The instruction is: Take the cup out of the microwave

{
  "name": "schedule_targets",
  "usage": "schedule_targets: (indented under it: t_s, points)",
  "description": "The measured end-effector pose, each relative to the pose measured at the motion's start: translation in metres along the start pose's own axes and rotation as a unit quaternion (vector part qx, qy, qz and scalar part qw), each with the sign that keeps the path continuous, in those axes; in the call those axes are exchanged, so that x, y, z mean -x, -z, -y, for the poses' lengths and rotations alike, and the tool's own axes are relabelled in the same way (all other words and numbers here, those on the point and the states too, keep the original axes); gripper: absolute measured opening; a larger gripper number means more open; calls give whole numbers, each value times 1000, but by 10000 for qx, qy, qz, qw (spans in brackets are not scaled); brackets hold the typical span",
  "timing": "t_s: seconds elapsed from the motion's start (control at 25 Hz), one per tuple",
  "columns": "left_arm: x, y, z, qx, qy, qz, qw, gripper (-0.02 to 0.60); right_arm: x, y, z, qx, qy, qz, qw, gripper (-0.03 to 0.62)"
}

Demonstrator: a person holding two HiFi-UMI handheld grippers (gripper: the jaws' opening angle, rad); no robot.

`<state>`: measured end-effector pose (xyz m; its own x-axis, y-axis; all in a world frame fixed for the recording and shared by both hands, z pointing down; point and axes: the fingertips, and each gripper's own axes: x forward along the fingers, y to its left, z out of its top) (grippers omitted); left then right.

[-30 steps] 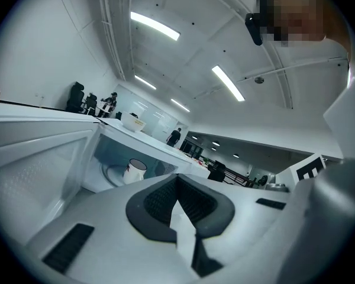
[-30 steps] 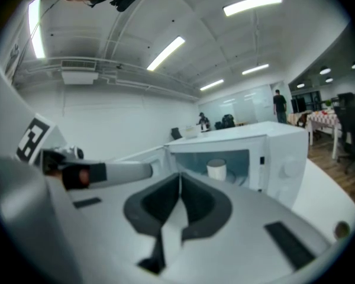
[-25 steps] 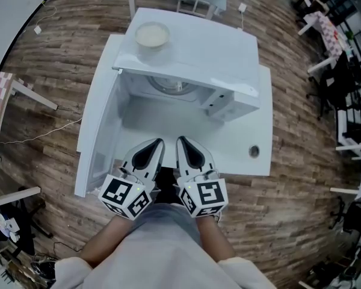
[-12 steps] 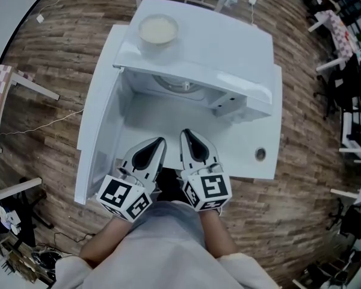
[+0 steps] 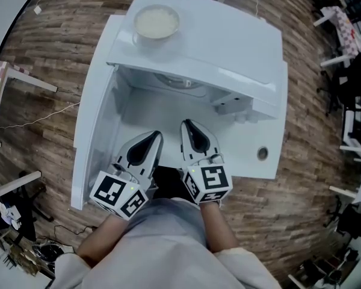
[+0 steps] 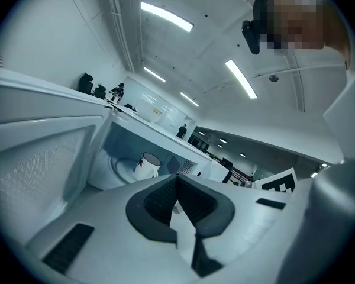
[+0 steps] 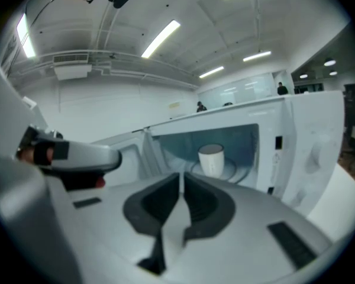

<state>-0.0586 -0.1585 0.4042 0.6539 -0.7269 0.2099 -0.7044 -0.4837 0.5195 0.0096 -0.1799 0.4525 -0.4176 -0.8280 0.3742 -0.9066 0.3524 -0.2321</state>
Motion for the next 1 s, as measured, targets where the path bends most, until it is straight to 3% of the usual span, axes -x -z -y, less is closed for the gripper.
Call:
schedule_targets:
  t_s: [0.44, 1.0]
  points:
    - [-9, 11, -6, 30, -72, -174, 9998, 15, -29, -1, 20, 51, 102, 42, 9999, 37]
    - [-19, 13, -24, 102, -163, -283, 9994, 15, -77, -3, 41, 255, 171, -72, 9995, 103]
